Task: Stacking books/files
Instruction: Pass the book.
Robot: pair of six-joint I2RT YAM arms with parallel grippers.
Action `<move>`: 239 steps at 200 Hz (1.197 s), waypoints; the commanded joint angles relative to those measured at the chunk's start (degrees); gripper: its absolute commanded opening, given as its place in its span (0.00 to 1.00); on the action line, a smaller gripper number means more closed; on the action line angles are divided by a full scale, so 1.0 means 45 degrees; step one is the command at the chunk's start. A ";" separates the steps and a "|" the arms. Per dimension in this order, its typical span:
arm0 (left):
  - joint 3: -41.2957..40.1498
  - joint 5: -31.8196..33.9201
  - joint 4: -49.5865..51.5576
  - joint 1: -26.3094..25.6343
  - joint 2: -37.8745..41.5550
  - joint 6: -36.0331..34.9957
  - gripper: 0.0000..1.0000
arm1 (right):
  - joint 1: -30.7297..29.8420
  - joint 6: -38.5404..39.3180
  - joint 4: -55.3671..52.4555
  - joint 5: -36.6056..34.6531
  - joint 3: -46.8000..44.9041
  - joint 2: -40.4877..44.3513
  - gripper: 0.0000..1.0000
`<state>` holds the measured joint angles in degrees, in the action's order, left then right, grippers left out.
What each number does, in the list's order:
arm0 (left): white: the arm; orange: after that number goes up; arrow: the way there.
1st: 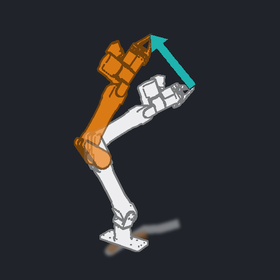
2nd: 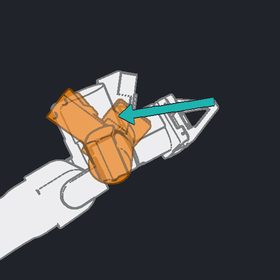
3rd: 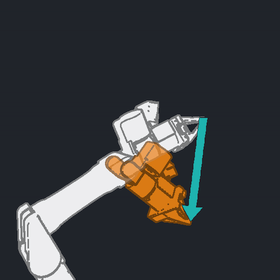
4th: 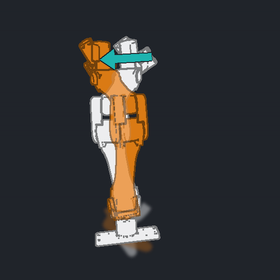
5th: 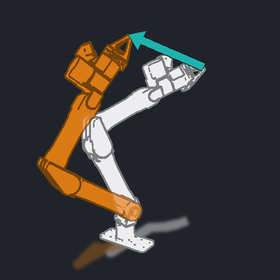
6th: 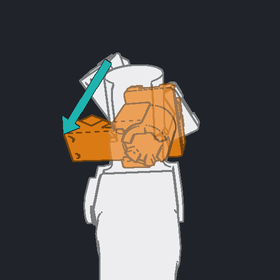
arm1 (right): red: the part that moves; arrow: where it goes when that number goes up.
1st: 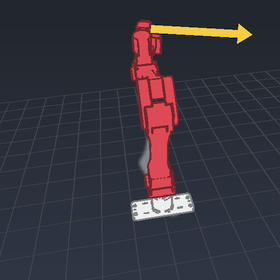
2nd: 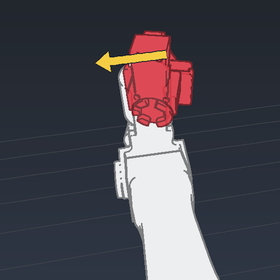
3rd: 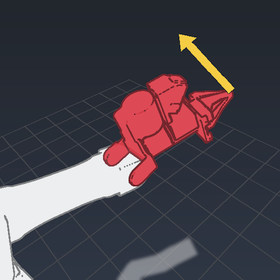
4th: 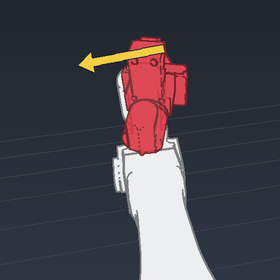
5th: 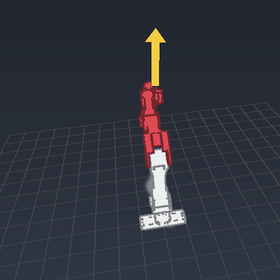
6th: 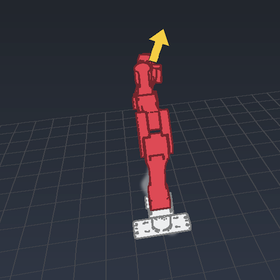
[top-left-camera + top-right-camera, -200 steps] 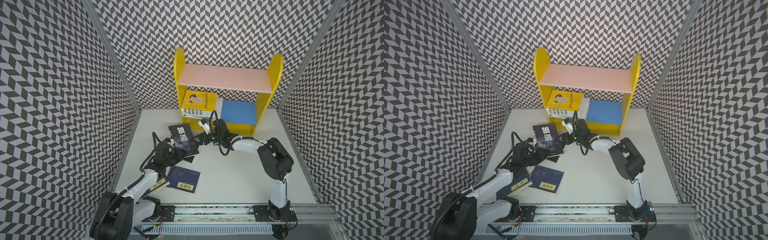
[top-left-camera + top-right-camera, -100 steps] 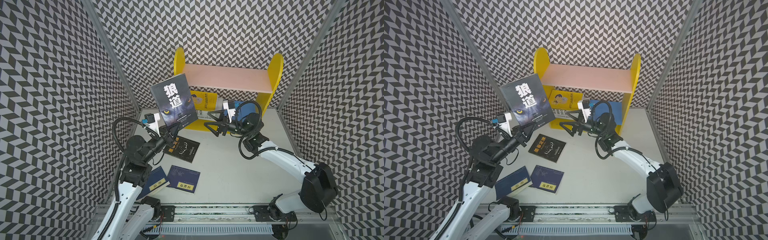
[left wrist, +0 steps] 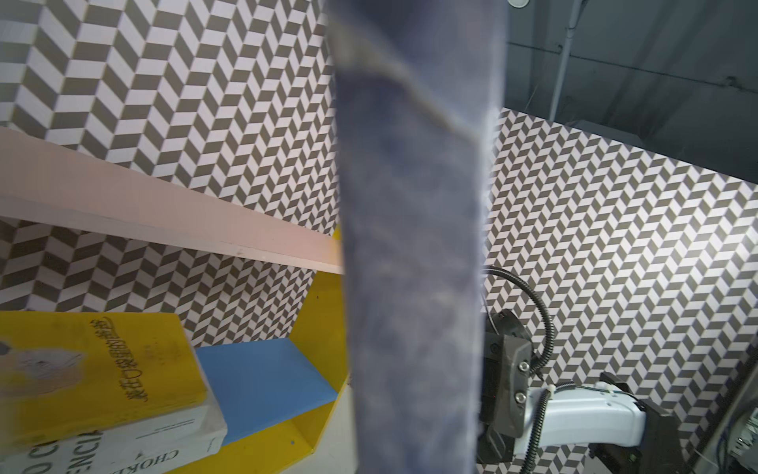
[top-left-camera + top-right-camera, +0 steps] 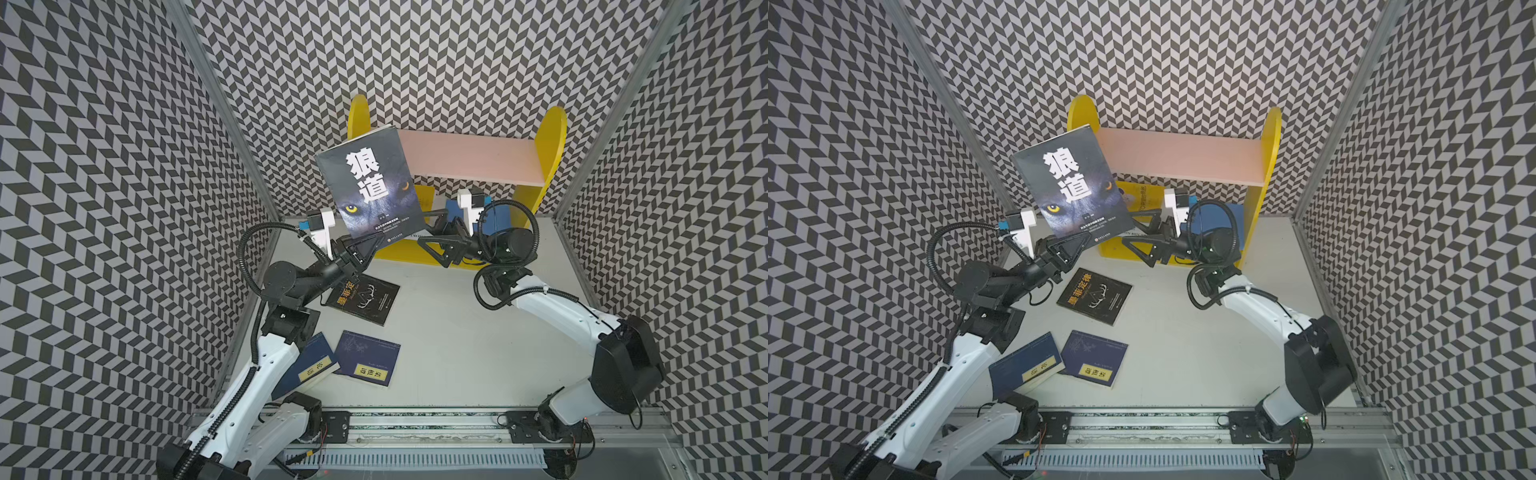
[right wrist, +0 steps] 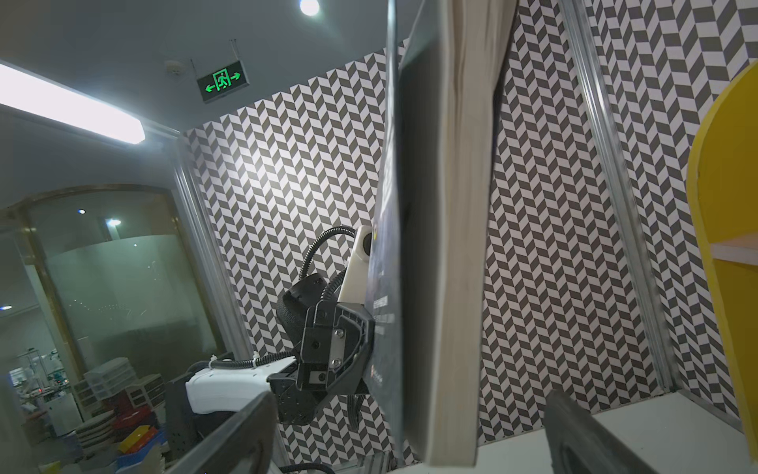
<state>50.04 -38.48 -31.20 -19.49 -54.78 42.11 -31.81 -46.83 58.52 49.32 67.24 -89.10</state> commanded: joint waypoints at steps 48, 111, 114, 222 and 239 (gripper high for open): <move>0.0855 -0.0480 -0.2090 -0.1077 -0.0631 0.0008 0.00 | -0.0057 -0.1952 0.2259 0.0371 0.0568 -0.0583 0.67; 0.1106 -0.0642 -0.2146 -0.1127 -0.1068 -0.0164 0.00 | 0.0137 -0.3660 0.3192 0.0900 0.0790 -0.1046 0.14; 0.1123 -0.0618 -0.2104 -0.1127 -0.1068 -0.0186 0.00 | 0.0168 -0.3720 0.3234 0.0903 0.0788 -0.1072 0.11; 0.2753 -0.0072 -0.0431 0.0433 -0.2121 -0.1268 0.91 | 0.1874 -0.4283 0.2619 0.3832 0.0832 -0.0840 0.04; 0.3435 -0.0694 -0.0549 0.1035 -0.2826 -0.0875 0.91 | 0.2101 -0.4137 0.2323 0.4636 0.0760 -0.0747 0.04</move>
<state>61.17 -39.64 -33.32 -17.93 -64.49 37.12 -23.73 -65.58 68.51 64.25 69.71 -94.28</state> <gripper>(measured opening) 0.909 0.142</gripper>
